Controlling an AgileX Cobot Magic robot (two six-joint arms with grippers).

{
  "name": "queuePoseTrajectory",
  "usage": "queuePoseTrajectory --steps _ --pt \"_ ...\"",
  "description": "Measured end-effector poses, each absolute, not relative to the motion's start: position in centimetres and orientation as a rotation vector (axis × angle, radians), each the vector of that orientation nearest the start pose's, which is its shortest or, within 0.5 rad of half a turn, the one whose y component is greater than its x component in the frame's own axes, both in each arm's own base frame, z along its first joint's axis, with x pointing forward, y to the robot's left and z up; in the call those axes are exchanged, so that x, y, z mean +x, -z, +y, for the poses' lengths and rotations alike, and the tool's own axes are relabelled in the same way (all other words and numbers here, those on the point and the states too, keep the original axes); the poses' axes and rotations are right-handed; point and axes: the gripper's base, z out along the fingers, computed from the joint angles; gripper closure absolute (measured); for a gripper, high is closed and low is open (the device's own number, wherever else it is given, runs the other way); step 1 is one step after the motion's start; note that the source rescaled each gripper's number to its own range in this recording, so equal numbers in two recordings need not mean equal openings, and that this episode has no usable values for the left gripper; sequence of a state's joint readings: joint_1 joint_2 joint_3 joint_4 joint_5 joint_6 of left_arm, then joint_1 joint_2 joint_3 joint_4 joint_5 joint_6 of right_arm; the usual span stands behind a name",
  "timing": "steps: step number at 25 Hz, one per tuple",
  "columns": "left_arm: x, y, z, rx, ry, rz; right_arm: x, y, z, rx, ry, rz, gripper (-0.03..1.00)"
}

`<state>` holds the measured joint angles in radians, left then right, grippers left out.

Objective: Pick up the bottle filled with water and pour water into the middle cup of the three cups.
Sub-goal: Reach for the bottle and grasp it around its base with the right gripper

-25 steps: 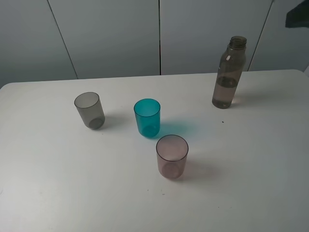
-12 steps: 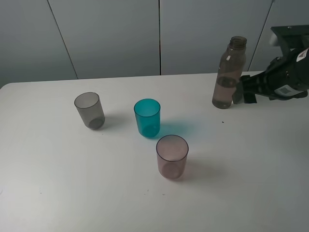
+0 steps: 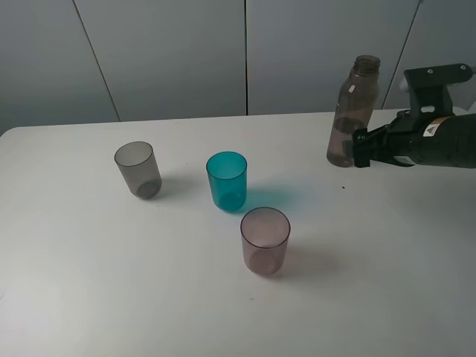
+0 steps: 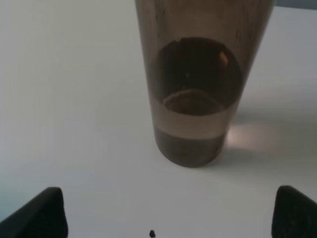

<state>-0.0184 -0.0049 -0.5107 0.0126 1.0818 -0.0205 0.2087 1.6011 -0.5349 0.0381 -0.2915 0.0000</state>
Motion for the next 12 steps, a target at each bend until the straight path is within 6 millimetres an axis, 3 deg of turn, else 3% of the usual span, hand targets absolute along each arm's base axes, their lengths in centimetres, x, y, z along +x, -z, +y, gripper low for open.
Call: queuePoseTrajectory --steps 12 --pt "-0.8 -27.8 0.1 -0.003 0.009 2.05 29.3 -10.4 5.9 -0.171 -0.109 2.086 0.3"
